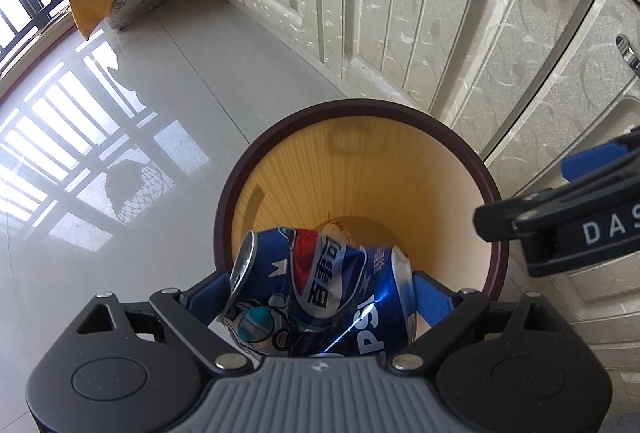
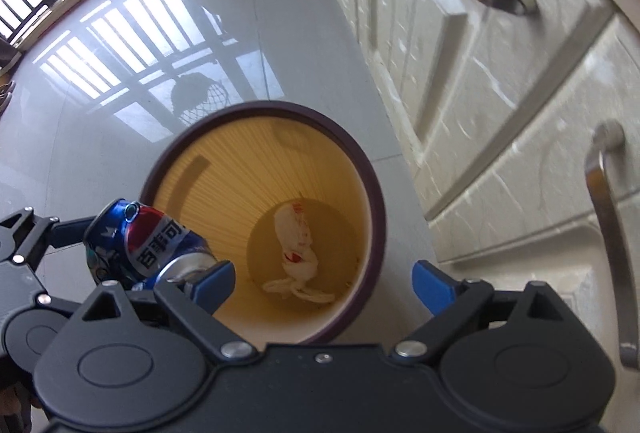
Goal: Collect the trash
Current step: 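Open the right tool to drop the bag while the left tool drops the can, then withdraw both open tools from the wastebasket back toward the bench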
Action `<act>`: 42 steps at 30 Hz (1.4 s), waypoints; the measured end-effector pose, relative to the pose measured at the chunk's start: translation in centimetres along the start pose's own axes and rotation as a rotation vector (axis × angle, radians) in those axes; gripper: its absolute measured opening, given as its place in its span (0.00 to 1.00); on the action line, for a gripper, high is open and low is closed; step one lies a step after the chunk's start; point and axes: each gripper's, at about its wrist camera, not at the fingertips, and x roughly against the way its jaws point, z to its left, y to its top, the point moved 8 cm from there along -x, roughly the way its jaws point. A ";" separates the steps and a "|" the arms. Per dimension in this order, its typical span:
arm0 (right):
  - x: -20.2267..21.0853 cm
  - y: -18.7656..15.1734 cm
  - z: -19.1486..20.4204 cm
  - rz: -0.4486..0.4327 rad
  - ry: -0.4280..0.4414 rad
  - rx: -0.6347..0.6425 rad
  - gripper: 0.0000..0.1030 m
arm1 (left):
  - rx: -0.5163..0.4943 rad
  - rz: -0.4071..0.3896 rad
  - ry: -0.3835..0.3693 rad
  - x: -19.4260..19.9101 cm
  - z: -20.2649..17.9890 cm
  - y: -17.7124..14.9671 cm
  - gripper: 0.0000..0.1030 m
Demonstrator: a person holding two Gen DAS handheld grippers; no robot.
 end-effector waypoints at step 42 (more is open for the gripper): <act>3.4 -3.1 -1.3 -0.022 -0.071 0.090 1.00 | 0.243 0.121 0.008 2.8 2.3 -4.9 1.00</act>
